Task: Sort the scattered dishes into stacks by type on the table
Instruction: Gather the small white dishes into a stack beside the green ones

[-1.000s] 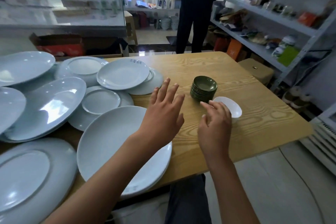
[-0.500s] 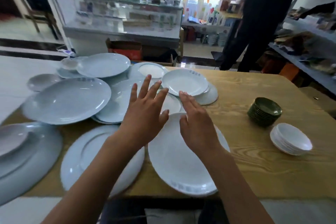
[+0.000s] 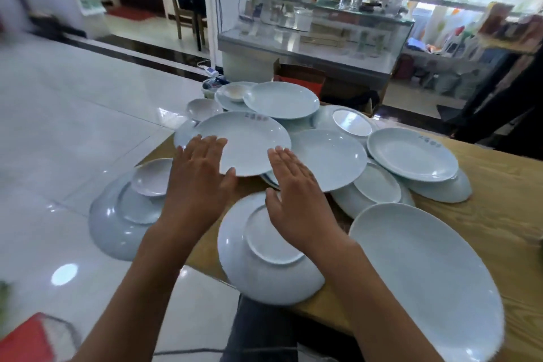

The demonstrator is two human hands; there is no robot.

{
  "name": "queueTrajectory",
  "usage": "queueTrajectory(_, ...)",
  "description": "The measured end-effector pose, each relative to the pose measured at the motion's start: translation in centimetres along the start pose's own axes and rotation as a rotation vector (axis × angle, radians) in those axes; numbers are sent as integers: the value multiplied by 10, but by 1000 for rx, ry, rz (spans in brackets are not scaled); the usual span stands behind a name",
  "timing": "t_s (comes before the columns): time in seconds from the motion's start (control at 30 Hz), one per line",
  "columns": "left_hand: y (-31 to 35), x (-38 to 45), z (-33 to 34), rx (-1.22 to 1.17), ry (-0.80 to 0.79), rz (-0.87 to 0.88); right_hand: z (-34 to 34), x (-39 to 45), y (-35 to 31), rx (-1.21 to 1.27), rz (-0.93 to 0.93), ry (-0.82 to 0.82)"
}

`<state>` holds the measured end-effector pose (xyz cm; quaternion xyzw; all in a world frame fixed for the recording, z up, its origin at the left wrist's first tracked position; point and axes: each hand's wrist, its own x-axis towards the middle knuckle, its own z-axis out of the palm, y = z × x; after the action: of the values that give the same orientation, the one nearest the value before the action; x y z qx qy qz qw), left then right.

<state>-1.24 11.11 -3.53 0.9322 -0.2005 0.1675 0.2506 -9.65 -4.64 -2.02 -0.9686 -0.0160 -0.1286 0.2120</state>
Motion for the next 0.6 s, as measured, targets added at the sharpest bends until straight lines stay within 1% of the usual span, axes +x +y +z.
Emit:
queueTrajectory(0.1,-40,-6,-7,-159,103,-245,14,5,-14,31,-19,-43)
queueTrajectory(0.17,-63,-9,-7,-129,107,-313,23,10,-20,42,-24,-50)
queueTrajectory(0.27,-89,-12,-2,6,29,-294,35,17,-29,58,-28,-55)
queueTrajectory(0.3,-94,-14,-2,17,8,-283,38,18,-32,61,-31,-60)
queueTrajectory(0.37,-101,-17,0,-35,9,-251,46,21,-38,71,-39,-62)
queueTrajectory(0.47,-108,-20,2,-126,54,-220,54,25,-46,97,-50,-65)
queueTrajectory(0.6,-117,-25,2,-234,70,-248,63,26,-54,130,-58,-76)
